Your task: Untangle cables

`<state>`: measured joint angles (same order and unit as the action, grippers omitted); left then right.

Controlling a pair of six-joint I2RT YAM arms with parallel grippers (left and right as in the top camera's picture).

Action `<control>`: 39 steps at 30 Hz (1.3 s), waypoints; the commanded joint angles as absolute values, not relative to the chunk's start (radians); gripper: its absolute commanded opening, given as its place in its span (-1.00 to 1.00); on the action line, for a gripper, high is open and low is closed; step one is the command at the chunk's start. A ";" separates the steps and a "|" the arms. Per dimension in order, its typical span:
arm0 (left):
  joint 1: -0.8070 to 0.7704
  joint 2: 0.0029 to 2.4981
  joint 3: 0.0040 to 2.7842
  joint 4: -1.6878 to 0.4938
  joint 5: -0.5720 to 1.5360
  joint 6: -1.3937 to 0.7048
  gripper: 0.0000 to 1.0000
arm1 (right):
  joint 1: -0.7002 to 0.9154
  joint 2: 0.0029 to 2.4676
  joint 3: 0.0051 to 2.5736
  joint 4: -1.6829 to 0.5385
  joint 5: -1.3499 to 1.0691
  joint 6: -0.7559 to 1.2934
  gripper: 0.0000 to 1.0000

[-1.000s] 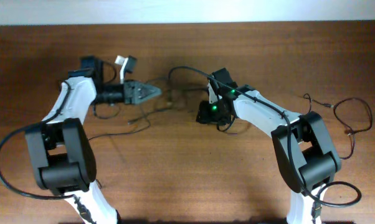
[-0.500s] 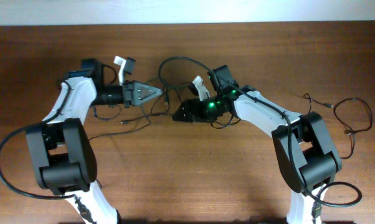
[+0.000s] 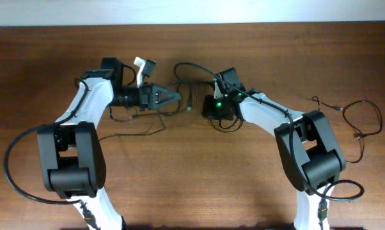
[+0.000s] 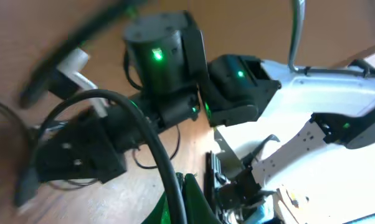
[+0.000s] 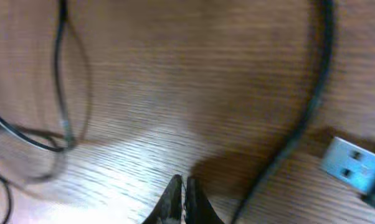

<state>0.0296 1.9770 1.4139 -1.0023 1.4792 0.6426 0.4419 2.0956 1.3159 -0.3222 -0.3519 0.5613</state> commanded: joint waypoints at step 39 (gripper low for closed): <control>0.273 1.960 1.422 -1.425 1.574 0.438 -1.00 | 0.670 1.899 1.362 -0.417 -0.666 0.191 0.81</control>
<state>0.2649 1.9766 1.4158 -1.3979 1.5417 0.5133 0.6117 1.8626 1.3647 -0.4591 -0.7200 0.2237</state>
